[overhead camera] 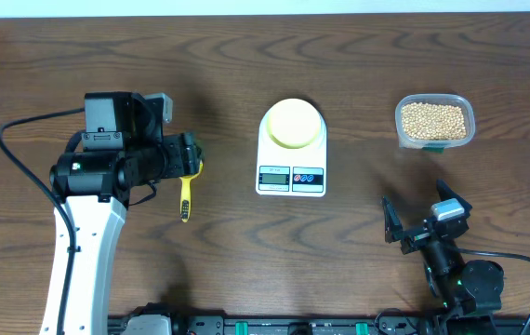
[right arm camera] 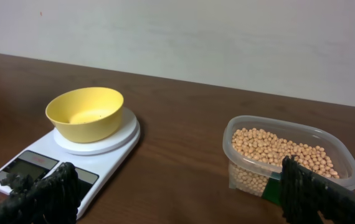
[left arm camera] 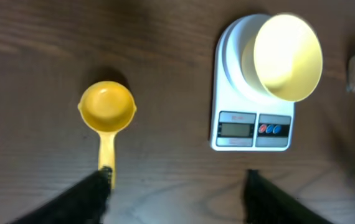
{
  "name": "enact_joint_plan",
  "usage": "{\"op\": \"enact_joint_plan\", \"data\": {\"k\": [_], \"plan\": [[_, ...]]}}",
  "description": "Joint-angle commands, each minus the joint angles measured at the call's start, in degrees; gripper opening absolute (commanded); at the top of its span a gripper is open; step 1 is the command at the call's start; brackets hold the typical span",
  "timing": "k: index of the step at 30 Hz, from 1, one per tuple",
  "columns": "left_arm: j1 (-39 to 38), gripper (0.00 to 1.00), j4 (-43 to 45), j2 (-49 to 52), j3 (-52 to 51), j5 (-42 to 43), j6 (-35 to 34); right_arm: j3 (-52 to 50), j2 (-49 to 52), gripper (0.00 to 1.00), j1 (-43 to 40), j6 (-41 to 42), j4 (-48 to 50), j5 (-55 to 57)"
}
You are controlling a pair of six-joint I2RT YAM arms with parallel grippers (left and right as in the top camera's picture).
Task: Scoop item into bowl and weigh 50g on scale
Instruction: 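Move the left gripper over the yellow scoop handle, then lower the left gripper and close it on the scoop handle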
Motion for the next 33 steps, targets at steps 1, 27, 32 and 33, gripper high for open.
{"op": "enact_joint_plan", "data": {"k": [1,27,32,33], "plan": [[0.24,0.5,-0.85,0.44,0.35,-0.04,0.22,-0.04,-0.2,0.99,0.09,0.81,-0.26,0.15],[0.24,0.6,-2.05,5.88,0.35,-5.49,-0.87,-0.04,-0.2,0.99,0.09,0.81,-0.26,0.15],[0.24,0.59,-3.28,10.54,0.35,-5.46,-0.87,-0.04,-0.2,0.99,0.09,0.81,-0.26,0.15],[0.24,0.59,-3.72,11.5,0.35,-5.46,-0.9,-0.04,-0.2,0.99,0.09,0.81,-0.26,0.15]]}}
